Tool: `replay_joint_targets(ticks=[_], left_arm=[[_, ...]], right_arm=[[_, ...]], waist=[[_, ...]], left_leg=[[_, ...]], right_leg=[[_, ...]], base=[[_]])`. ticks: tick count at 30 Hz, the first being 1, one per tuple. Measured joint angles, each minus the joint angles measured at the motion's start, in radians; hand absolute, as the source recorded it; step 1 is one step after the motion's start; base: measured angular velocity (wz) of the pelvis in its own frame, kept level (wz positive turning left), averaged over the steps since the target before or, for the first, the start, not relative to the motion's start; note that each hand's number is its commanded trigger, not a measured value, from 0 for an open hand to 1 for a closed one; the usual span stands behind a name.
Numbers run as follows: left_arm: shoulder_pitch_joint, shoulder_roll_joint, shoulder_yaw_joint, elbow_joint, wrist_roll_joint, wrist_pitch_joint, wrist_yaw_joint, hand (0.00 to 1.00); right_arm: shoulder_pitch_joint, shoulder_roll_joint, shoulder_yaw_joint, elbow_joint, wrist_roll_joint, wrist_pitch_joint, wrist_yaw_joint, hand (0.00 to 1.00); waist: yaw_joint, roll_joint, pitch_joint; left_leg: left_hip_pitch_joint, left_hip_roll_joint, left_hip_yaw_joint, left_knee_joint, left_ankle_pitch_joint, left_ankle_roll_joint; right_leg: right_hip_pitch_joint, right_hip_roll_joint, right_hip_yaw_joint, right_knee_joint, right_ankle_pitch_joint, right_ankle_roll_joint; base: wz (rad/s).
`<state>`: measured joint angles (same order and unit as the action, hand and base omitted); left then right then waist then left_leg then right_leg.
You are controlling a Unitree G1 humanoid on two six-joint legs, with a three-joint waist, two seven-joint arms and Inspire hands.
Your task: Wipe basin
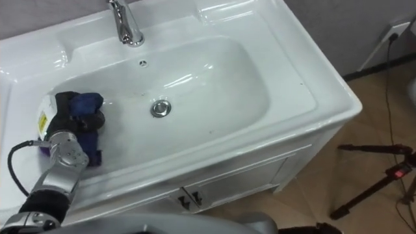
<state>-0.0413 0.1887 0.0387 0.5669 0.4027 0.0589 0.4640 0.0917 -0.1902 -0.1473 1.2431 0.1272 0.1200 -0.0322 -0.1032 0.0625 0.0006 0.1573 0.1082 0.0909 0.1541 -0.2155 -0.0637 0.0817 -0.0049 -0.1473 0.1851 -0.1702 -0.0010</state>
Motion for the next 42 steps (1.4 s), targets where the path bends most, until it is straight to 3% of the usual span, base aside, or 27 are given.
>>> replay_joint_targets(ticks=[3, 9, 18, 23, 29, 34, 42], left_arm=[[0.009, 0.016, 0.0, -0.12, 0.002, 0.0, 0.009, 1.0], [0.009, 0.078, 0.006, -0.266, 0.004, 0.0, 0.044, 1.0], [0.012, 0.08, 0.005, -0.32, 0.032, 0.0, 0.057, 1.0], [0.012, 0.095, 0.004, -0.32, 0.053, 0.0, 0.065, 1.0], [0.012, 0.095, 0.005, -0.343, 0.102, 0.0, 0.101, 1.0], [0.012, 0.097, 0.006, -0.399, 0.111, -0.004, 0.166, 1.0], [0.012, 0.097, 0.021, -0.399, 0.111, -0.004, 0.188, 1.0]], right_arm=[[0.0, 0.005, 0.018, 0.001, 0.052, -0.015, 0.001, 0.0], [-0.004, 0.0, 0.036, 0.032, 0.069, -0.046, 0.016, 0.0], [-0.011, -0.008, 0.069, 0.075, 0.066, -0.055, 0.033, 0.0], [-0.002, -0.014, 0.09, 0.081, 0.064, -0.054, 0.033, 0.0], [-0.001, -0.028, 0.106, 0.088, 0.064, -0.055, 0.029, 0.0], [-0.004, -0.03, 0.126, 0.086, 0.063, -0.055, 0.021, 0.0], [-0.002, -0.03, 0.126, 0.084, 0.063, -0.055, 0.021, 0.0]], waist=[[0.014, -0.003, 0.006], [0.022, 0.01, 0.0002], [0.016, 0.003, 0.0047], [0.017, 0.01, 0.0081], [0.022, 0.032, -0.0001], [0.026, 0.033, 0.0005], [0.03, 0.028, 0.0041]], left_leg=[[-0.019, -0.003, -0.015, 0.009, 0.0, 0.0], [-0.025, -0.005, -0.03, 0.006, 0.0, 0.0], [-0.018, -0.017, -0.024, 0.006, 0.0, 0.0], [-0.015, -0.018, -0.021, 0.007, 0.0, 0.0], [-0.011, -0.018, -0.018, 0.007, 0.0, 0.0], [-0.011, -0.018, -0.018, 0.007, 0.0, 0.0], [-0.011, -0.018, -0.015, 0.004, 0.0, 0.0]], right_leg=[[-0.004, -0.004, -0.017, -0.001, 0.0, 0.0], [-0.008, -0.008, -0.03, 0.0, 0.0, 0.0], [0.002, -0.02, -0.029, -0.001, -0.005, 0.009], [0.003, -0.021, -0.024, 0.001, -0.005, 0.01], [0.004, -0.021, -0.02, 0.002, -0.005, 0.011], [0.006, -0.021, -0.021, 0.004, -0.005, 0.011], [0.006, -0.021, -0.021, 0.003, -0.005, 0.011]], base=[[0.17], [0.07], [0.0], [0.0], [0.0], [0.0], [0.0]])
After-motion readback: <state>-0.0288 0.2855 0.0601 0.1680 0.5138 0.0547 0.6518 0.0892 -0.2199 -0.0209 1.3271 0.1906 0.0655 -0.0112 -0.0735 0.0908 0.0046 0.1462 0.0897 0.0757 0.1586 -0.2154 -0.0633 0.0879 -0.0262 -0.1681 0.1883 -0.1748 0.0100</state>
